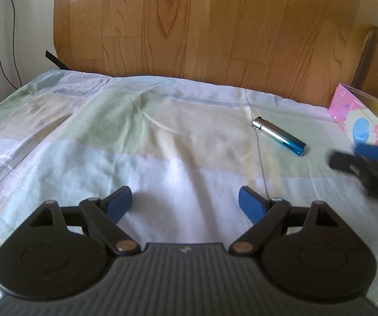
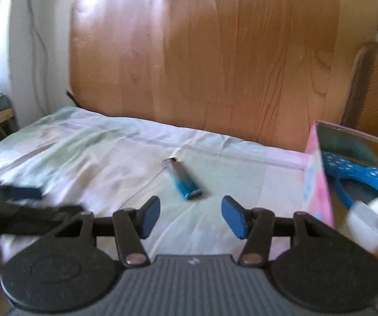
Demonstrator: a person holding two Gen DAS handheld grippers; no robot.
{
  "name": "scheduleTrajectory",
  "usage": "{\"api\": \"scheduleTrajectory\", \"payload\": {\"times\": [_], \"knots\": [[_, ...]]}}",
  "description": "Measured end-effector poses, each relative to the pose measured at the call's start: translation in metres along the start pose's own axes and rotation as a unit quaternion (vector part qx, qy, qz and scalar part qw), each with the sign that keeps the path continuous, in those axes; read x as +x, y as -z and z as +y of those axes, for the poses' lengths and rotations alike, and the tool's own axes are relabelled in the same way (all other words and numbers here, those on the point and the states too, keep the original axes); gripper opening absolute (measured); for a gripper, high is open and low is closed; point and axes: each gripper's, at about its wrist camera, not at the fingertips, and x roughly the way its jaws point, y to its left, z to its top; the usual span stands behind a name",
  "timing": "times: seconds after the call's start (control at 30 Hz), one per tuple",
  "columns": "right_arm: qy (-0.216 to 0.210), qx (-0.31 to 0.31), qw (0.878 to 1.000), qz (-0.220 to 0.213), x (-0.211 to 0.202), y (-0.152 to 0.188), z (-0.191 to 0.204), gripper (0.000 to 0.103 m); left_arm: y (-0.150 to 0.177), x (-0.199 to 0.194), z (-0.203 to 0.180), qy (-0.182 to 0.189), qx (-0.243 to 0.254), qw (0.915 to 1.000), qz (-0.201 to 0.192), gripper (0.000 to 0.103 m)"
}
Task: Organize rigid objects
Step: 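Grasp the blue lighter with the right gripper and lift it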
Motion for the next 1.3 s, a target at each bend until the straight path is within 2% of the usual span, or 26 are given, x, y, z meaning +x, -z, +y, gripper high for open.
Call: {"api": "scheduleTrajectory", "payload": {"times": [0.2, 0.27, 0.37, 0.4, 0.43, 0.53, 0.67, 0.8, 0.97, 1.1, 1.3], "knots": [[0.01, -0.013, 0.999, 0.037, 0.056, -0.012, 0.0, 0.052, -0.001, 0.002, 0.002, 0.0, 0.002, 1.0, 0.001, 0.091], [0.016, -0.017, 0.998, 0.055, 0.069, -0.012, 0.001, 0.053, -0.001, 0.003, 0.002, 0.001, 0.002, 1.0, 0.001, 0.091], [0.019, -0.012, 0.998, 0.056, 0.077, -0.016, -0.003, 0.053, 0.0, 0.002, 0.002, 0.001, 0.002, 1.0, 0.001, 0.092], [0.015, -0.011, 0.998, 0.057, 0.078, -0.017, -0.003, 0.051, 0.0, 0.002, 0.002, 0.001, 0.002, 1.0, 0.001, 0.092], [0.006, -0.01, 0.998, 0.058, 0.079, -0.018, -0.004, 0.04, 0.0, 0.003, 0.002, 0.001, 0.001, 1.0, 0.001, 0.092], [-0.011, -0.027, 0.998, 0.054, 0.075, -0.016, 0.0, 0.026, 0.0, 0.003, 0.002, 0.002, 0.001, 1.0, 0.001, 0.092], [-0.016, -0.052, 0.997, 0.053, 0.064, -0.012, 0.01, 0.025, 0.0, 0.002, 0.001, 0.002, 0.0, 1.0, 0.001, 0.093], [-0.041, -0.05, 0.996, 0.064, 0.044, -0.004, 0.013, 0.025, 0.0, 0.002, 0.001, 0.001, -0.001, 1.0, 0.001, 0.093], [-0.073, -0.03, 0.994, 0.073, 0.005, 0.017, 0.011, 0.025, 0.001, 0.002, 0.0, 0.001, 0.0, 1.0, 0.001, 0.093], [-0.078, -0.028, 0.994, 0.069, -0.037, 0.042, 0.008, 0.025, 0.002, 0.002, -0.001, 0.002, 0.004, 1.0, 0.0, 0.093], [-0.075, 0.038, 0.995, 0.052, -0.099, 0.079, -0.016, 0.025, 0.003, 0.001, -0.004, -0.003, 0.014, 0.9999, 0.002, 0.093]]}}
